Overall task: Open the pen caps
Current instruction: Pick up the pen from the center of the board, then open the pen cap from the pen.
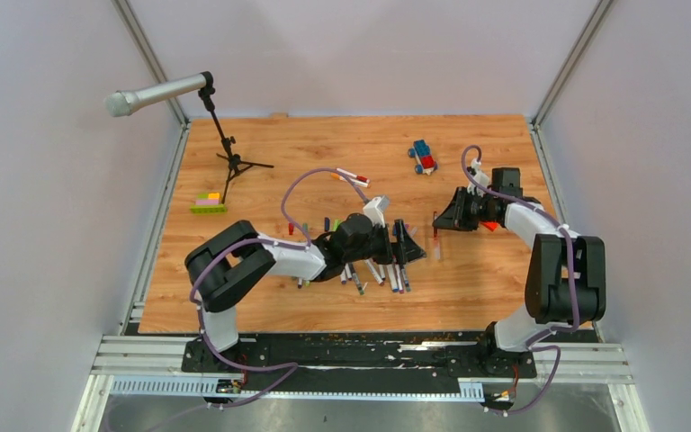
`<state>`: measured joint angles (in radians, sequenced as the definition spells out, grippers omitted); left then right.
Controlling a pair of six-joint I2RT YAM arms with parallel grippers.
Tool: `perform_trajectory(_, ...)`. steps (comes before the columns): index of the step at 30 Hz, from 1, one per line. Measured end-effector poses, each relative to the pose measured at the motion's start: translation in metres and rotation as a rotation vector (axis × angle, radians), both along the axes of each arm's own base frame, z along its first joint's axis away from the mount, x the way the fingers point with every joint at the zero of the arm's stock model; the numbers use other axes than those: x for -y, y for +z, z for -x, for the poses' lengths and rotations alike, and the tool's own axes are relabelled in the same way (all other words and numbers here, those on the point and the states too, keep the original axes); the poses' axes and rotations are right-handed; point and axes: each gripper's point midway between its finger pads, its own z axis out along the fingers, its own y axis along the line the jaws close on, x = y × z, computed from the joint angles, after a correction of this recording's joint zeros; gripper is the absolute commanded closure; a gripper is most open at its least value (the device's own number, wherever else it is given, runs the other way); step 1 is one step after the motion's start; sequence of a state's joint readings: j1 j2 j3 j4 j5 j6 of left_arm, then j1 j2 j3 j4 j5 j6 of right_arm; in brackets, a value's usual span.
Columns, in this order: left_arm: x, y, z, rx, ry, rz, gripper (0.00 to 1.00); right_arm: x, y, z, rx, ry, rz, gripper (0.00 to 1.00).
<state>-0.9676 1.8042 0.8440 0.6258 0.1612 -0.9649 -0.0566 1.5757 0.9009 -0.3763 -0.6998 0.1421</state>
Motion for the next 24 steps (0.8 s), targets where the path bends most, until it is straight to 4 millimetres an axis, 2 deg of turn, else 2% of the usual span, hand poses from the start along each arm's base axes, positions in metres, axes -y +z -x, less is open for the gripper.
perform_trajectory(4,0.017,-0.005,-0.006,-0.021,-0.015,0.010,0.03,-0.009,0.010,0.002,0.003,0.010,-0.072,1.00)
perform_trajectory(8,0.030,0.001,-0.010,-0.025,-0.019,0.033,0.04,-0.015,0.016,0.003,0.006,0.021,-0.121,1.00)
perform_trajectory(14,0.045,-0.004,-0.018,-0.050,-0.014,0.059,0.14,-0.018,0.019,0.003,0.005,0.026,-0.150,1.00)
perform_trajectory(19,0.055,-0.017,-0.021,-0.085,-0.019,0.061,0.29,-0.019,0.020,0.003,0.003,0.025,-0.157,1.00)
perform_trajectory(22,0.057,-0.017,-0.020,-0.099,-0.022,0.069,0.45,-0.019,0.021,0.003,0.004,0.024,-0.159,1.00)
perform_trajectory(24,0.059,-0.014,-0.020,-0.101,-0.025,0.079,0.60,-0.019,0.021,0.003,0.004,0.024,-0.160,1.00)
